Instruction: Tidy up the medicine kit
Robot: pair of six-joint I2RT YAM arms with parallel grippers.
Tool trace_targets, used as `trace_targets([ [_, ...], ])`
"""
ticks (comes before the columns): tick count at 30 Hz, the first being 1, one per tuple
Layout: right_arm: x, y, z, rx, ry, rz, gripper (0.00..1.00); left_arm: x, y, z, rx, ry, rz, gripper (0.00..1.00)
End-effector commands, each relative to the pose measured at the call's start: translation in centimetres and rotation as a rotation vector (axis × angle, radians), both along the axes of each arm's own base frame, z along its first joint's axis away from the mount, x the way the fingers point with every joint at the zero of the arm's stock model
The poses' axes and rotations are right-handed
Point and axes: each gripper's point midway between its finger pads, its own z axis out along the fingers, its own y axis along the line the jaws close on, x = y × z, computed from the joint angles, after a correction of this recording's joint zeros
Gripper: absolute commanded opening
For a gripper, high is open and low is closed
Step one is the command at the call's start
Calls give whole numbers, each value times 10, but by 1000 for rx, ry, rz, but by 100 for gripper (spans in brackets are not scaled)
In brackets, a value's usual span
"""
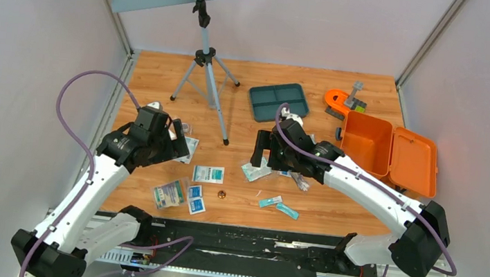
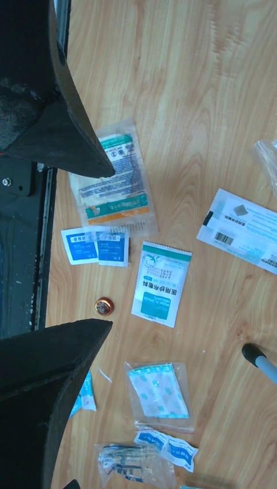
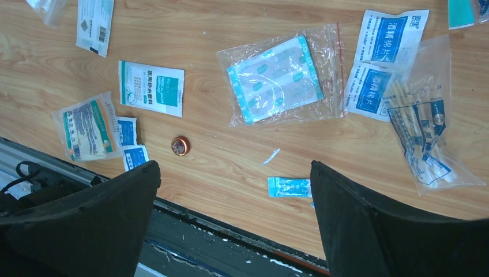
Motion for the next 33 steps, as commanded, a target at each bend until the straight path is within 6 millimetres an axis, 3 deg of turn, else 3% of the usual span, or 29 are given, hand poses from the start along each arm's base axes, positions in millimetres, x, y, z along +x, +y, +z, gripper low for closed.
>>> trace_targets([
  [1, 8, 5, 5, 24, -38, -24, 100, 2, 4, 8, -11, -34, 51, 100],
  [13, 13, 1, 7, 12, -88, -24, 100, -6, 2, 3, -21, -20, 28, 100],
  [22, -3, -5, 7, 40, -154, 70, 97, -16, -33, -19, -126, 20, -123, 100],
  [33, -19, 16, 9, 97, -210, 191, 91, -9, -36, -19, -119, -2, -141, 100],
])
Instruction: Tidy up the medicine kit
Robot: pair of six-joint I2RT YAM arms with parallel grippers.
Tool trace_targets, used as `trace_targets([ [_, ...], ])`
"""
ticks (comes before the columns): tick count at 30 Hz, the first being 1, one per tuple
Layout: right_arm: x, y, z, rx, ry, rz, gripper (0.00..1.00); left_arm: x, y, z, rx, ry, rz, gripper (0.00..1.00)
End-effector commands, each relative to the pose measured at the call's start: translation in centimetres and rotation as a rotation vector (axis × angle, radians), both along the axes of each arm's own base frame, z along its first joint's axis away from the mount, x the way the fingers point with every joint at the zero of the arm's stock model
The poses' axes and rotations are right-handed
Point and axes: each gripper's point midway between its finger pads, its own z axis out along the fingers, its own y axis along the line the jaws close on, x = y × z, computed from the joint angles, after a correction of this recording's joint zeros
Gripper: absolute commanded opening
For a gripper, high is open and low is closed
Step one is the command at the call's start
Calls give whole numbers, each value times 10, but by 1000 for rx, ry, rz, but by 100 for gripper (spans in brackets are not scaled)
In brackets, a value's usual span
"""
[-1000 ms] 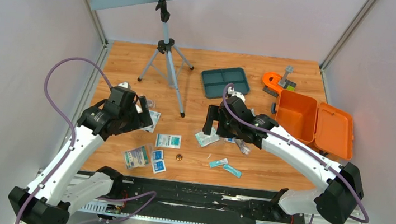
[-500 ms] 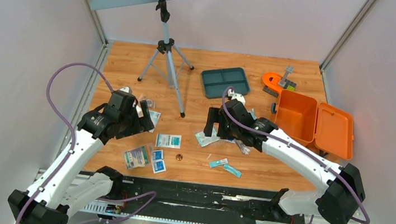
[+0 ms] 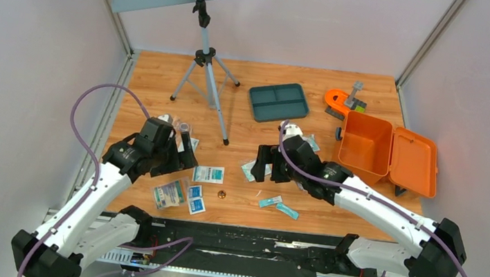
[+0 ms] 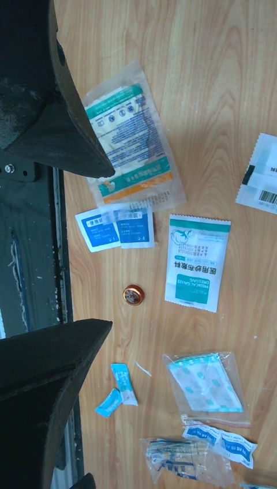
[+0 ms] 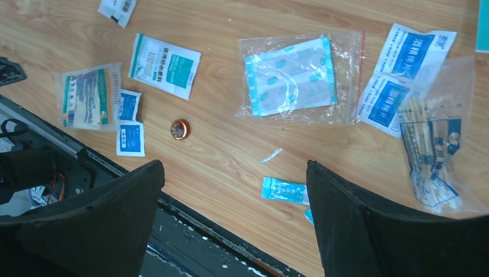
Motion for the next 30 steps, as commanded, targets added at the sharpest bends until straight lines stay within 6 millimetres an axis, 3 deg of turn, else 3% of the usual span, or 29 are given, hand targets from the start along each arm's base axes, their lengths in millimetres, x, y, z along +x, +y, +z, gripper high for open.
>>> trace_targets([
  [1, 5, 20, 14, 43, -74, 51, 91, 15, -8, 11, -10, -53, -32, 100],
  [7, 9, 23, 16, 76, -23, -49, 92, 17, -8, 7, 17, -25, -49, 100],
  [13, 11, 24, 2, 17, 9, -46, 87, 16, 1, 13, 32, -51, -1, 100],
  [24, -17, 71, -26, -77, 65, 115, 67, 16, 11, 18, 22, 20, 31, 100],
  [30, -25, 101, -57, -200, 52, 203, 67, 16, 9, 26, -25, 1, -2, 100],
])
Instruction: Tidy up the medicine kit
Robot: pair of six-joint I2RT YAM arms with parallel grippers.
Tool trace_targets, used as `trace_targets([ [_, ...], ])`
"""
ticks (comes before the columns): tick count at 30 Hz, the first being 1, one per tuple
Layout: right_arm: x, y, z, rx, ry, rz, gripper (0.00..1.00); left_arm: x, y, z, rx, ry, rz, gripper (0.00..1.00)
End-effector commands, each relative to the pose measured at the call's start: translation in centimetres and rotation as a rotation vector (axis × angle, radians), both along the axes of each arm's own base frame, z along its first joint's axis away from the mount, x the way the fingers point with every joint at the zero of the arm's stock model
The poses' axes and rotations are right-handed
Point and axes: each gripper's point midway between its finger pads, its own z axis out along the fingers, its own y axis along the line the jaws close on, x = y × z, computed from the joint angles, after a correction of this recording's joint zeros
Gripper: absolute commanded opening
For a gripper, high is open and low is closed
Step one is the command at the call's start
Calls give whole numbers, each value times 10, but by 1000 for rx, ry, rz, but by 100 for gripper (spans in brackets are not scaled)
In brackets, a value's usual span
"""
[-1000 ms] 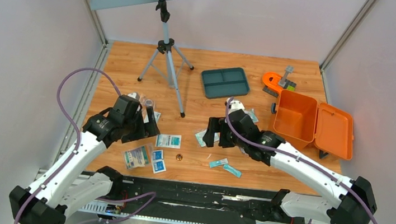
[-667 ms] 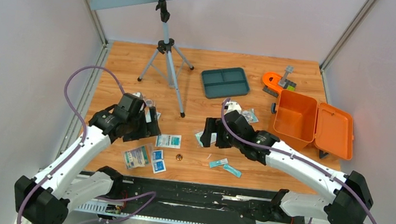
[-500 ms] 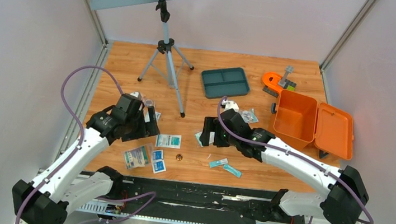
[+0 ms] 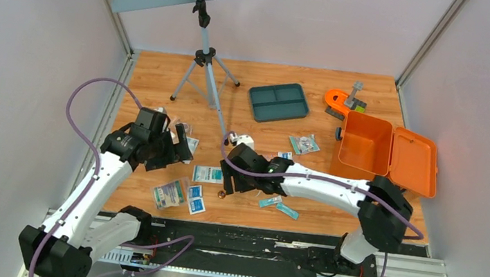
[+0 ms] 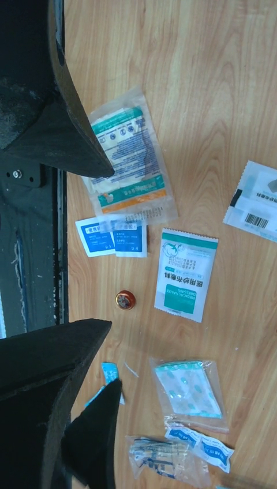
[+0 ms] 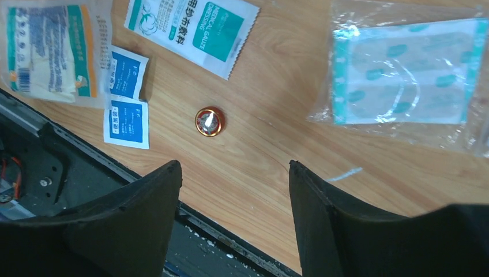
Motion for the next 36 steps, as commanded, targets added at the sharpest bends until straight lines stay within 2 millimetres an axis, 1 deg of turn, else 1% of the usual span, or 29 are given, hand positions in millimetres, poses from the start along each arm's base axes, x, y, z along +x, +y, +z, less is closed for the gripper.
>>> trace_targets([
  [1, 1, 24, -6, -55, -54, 72, 67, 1, -7, 19, -43, -47, -54, 100],
  [2, 0, 27, -14, -83, -61, 90, 67, 2, -7, 19, -43, -51, -55, 100],
  [3, -1, 32, -16, -92, -67, 108, 68, 2, -7, 19, -42, -50, -55, 100],
  [7, -5, 44, -35, -143, -66, 159, 68, 3, -6, 15, -37, -40, -52, 100],
  [9, -4, 47, -41, -161, -70, 166, 66, 4, -6, 14, -37, -42, -51, 100],
  [11, -3, 47, -47, -179, -71, 164, 60, 5, -6, 14, -35, -44, -48, 100],
  [15, -4, 44, -60, -215, -69, 160, 56, 6, -5, 13, -30, -46, -41, 100],
  [18, -4, 45, -65, -232, -69, 162, 54, 6, -5, 10, -33, -41, -40, 100],
  [21, -3, 48, -65, -241, -71, 158, 52, 6, -7, 6, -40, -33, -46, 100],
  [26, -1, 50, -70, -275, -86, 155, 50, 6, -8, 6, -41, -37, -52, 100],
  [28, -2, 51, -71, -284, -83, 162, 45, 6, -7, 6, -36, -38, -53, 100],
  [30, -3, 52, -73, -290, -76, 173, 44, 6, -7, 6, -33, -40, -54, 100],
  [32, -4, 52, -73, -291, -72, 175, 42, 7, -7, 6, -35, -41, -56, 100],
  [36, -7, 51, -69, -285, -66, 176, 41, 9, -10, 6, -46, -41, -63, 100],
])
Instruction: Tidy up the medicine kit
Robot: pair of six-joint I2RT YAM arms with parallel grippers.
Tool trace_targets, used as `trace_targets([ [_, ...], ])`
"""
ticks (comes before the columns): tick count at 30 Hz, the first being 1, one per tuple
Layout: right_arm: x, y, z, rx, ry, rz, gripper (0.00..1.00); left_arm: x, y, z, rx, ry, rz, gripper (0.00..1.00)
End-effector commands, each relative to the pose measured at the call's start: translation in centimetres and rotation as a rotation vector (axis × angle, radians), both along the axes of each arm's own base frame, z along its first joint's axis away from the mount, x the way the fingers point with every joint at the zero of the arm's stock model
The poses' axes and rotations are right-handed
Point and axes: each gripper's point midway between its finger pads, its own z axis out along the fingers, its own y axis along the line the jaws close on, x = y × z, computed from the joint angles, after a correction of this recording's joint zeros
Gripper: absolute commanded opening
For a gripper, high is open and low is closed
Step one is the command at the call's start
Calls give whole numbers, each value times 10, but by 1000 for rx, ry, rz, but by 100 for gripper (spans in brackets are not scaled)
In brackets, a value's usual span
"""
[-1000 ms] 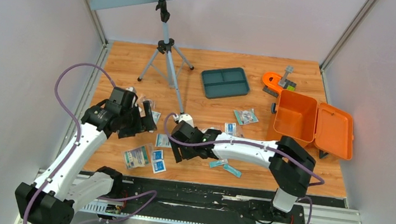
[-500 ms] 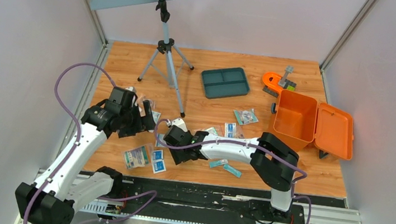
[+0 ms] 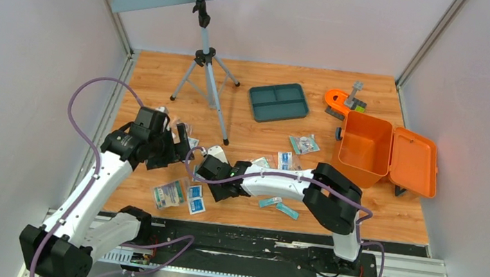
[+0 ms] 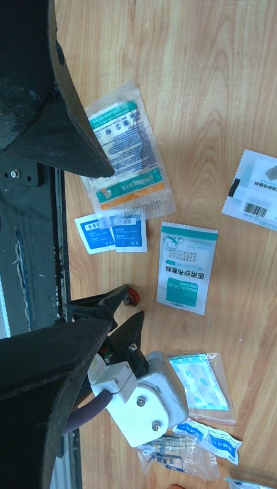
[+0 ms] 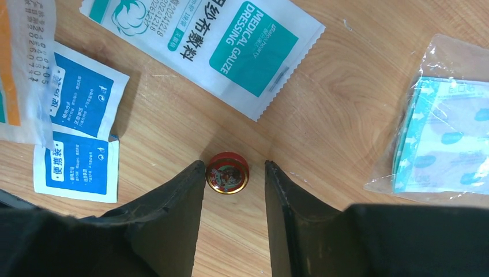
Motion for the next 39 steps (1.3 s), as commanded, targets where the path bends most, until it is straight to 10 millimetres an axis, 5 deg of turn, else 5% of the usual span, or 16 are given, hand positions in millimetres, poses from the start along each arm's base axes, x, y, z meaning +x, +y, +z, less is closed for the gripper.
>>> trace_targets([
  [1, -3, 4, 7, -4, -5, 26, 41, 9, -6, 5, -22, -36, -25, 100],
  [22, 7, -5, 35, 18, -44, -29, 30, 13, -5, 6, -11, -41, -24, 100],
  [33, 41, -24, 64, 57, -80, -102, 30, 14, -2, 2, 12, -33, -33, 100],
  [39, 82, -41, 84, 99, -93, -163, 31, 14, -8, -6, -12, -11, -52, 100],
])
